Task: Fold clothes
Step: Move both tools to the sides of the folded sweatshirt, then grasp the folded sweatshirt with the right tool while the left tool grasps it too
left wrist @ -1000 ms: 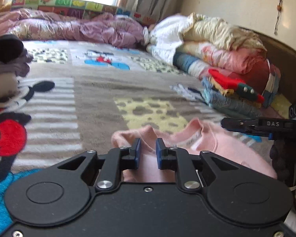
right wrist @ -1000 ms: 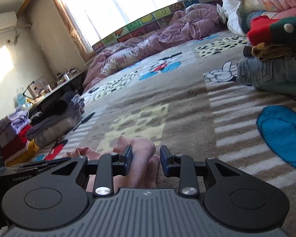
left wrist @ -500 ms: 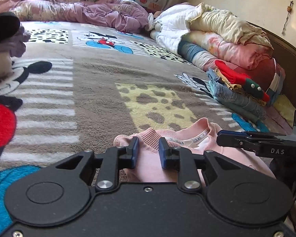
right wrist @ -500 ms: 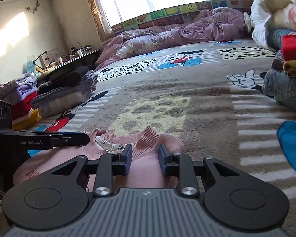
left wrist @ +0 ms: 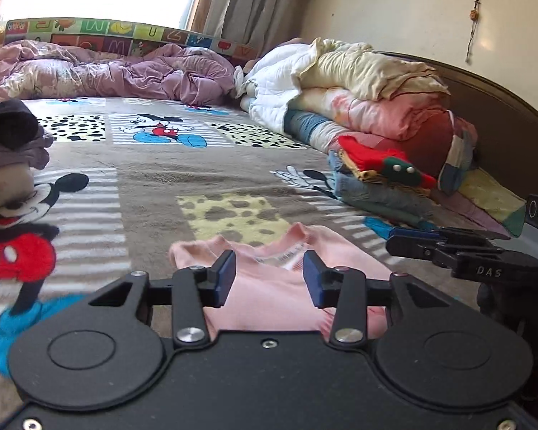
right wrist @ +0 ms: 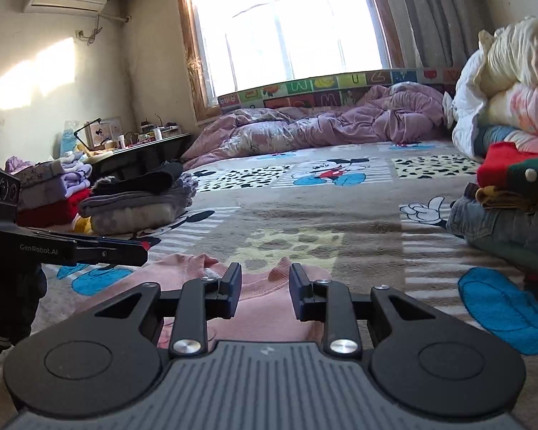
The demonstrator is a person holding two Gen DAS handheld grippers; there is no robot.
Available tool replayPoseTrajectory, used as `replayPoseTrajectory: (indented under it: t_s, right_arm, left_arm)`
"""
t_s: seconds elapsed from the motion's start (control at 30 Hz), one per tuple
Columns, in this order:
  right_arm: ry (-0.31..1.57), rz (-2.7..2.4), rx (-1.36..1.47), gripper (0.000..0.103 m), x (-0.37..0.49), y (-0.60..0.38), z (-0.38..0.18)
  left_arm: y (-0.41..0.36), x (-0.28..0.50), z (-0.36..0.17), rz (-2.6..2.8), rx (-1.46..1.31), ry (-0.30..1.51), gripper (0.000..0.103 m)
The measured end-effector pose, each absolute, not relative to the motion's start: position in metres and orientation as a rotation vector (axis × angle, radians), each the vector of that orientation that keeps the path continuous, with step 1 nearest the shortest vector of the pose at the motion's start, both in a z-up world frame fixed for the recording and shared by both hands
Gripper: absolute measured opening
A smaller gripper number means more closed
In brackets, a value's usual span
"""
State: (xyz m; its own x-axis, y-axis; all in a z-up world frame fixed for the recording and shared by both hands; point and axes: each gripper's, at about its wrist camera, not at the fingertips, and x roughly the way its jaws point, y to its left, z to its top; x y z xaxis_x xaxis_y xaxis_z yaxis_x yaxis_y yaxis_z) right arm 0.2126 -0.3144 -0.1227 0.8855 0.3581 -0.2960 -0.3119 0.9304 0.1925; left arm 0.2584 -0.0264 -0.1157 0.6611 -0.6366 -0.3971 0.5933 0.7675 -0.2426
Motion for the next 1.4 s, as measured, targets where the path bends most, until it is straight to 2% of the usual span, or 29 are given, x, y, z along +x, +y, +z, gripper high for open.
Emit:
replayPoseTrajectory:
  t_s: [0.13,0.27,0.37,0.57,0.7,0.8,1.03,1.23,1.4]
  right_arm:
    - [0.317,0.380,0.045,0.029,0.185,-0.292,-0.120]
    - [0.394,0.375,-0.037,0.029,0.183,-0.274,-0.139]
    - [0.457,0.350,0.013,0.029,0.190,-0.279,-0.148]
    - [0.520,0.341,0.037,0.030,0.197,-0.280,-0.156]
    - [0.491,0.323,0.057,0.030,0.189,-0.283,-0.151]
    - [0.459,0.283,0.178,0.036,0.178,-0.297,-0.145]
    - [0.529,0.228,0.473,0.059,0.189,-0.334,-0.159]
    - [0.607,0.254,0.651,0.066,0.218,-0.349,-0.177]
    - [0.637,0.289,0.645,0.065,0.242,-0.341,-0.180]
  left_arm:
    - [-0.039,0.229,-0.117,-0.702,-0.023,0.469,0.040]
    - [-0.059,0.225,-0.137,-0.696,0.078,0.495,0.040]
    - [-0.070,0.231,-0.160,-0.683,0.184,0.544,0.041]
    - [-0.063,0.234,-0.165,-0.686,0.153,0.541,0.046]
    - [-0.050,0.226,-0.151,-0.675,0.082,0.526,0.047]
    - [-0.035,0.223,-0.143,-0.645,-0.018,0.529,0.050]
    - [-0.014,0.243,-0.148,-0.565,-0.292,0.626,0.058]
    - [-0.009,0.258,-0.162,-0.522,-0.410,0.715,0.062]
    - [-0.012,0.265,-0.168,-0.525,-0.471,0.727,0.065]
